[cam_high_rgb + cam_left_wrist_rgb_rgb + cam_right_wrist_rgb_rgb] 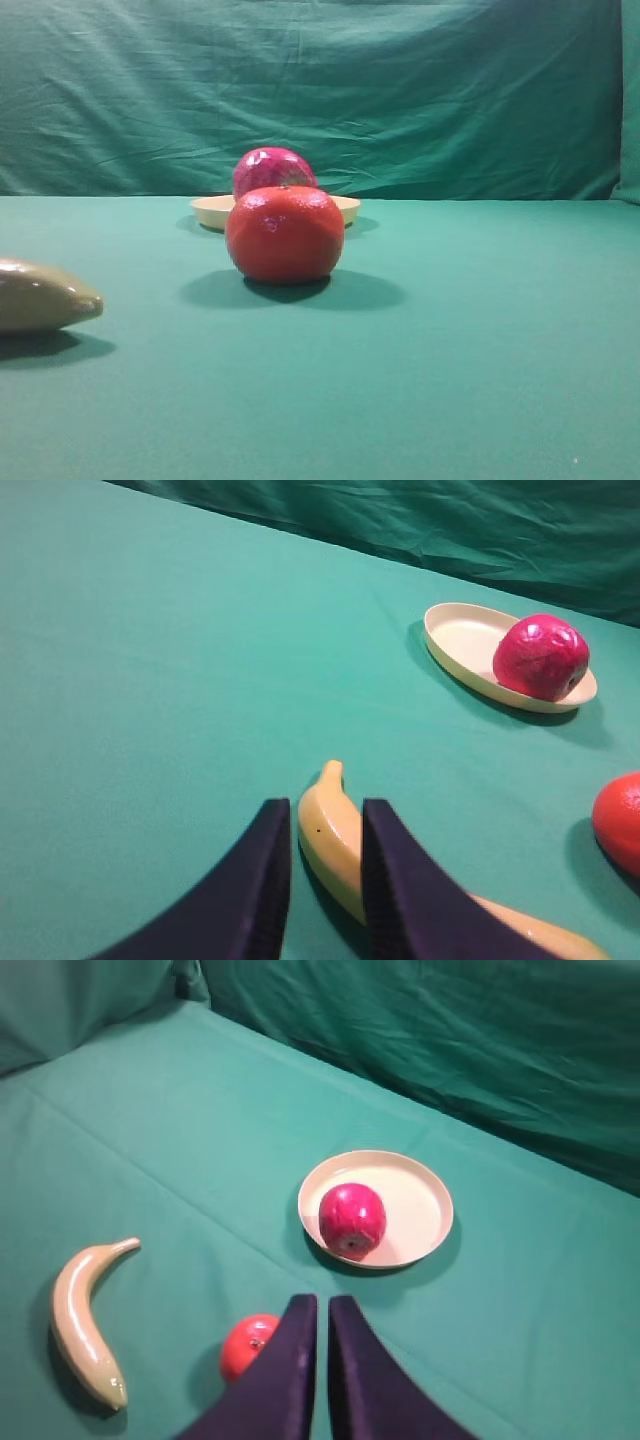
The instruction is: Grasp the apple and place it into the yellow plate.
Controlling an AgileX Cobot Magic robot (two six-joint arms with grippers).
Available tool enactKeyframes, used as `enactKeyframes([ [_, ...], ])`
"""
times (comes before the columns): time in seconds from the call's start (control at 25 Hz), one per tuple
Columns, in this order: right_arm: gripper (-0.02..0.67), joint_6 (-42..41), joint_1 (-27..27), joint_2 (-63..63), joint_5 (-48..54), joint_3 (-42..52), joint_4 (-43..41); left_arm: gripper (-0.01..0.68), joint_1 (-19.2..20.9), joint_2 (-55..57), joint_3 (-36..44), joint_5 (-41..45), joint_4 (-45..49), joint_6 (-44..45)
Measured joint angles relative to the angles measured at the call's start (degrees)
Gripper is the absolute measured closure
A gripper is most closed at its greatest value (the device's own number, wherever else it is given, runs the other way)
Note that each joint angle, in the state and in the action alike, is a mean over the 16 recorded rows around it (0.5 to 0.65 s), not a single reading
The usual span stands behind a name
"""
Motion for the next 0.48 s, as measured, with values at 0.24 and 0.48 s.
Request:
enactKeyframes([
  [0.24,0.649,0.1,0.0,-14.2,-3.6,11.6,0.5,0.516,0.0,0.0,0.0,0.0,0.0,0.0],
  [0.48,0.649,0.7,0.0,-27.1,-3.2,20.2,0.7,0.516,0.0,0.0,0.0,0.0,0.0,0.0],
])
